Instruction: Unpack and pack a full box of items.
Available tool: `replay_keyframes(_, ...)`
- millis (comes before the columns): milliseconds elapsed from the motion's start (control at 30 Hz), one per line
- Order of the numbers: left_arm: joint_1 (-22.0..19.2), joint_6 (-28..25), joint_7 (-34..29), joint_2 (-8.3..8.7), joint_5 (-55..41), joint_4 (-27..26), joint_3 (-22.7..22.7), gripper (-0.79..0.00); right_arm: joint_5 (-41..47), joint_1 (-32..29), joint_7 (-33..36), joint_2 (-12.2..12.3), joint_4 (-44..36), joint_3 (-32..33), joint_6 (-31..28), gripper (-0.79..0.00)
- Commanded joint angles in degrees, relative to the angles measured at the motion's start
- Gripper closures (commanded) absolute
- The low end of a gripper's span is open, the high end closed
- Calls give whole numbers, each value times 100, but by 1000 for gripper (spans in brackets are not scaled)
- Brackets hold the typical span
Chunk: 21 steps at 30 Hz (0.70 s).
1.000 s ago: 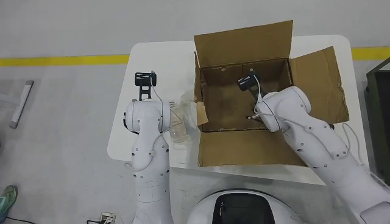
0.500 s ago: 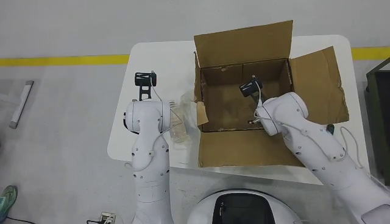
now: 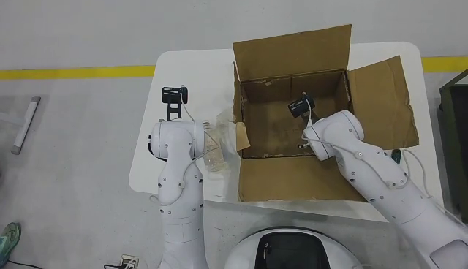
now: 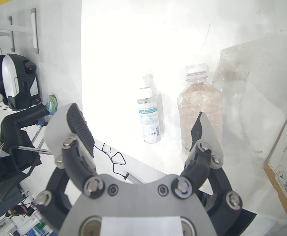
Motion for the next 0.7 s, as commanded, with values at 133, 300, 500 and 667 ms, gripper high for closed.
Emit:
replay_keyframes(133,0,0,0,0,0,0,0,-785,35,24,0,-19,102,-51,18,-326)
replay_keyframes(300,0,0,0,0,0,0,0,-785,64,49,0,-36,174,-84,29,-148)
replay_keyframes(500,0,0,0,0,0,0,0,-785,142,112,0,-57,123,-78,53,0)
replay_keyframes(667,0,0,0,0,0,0,0,-785,251,120,0,-56,-188,23,77,0)
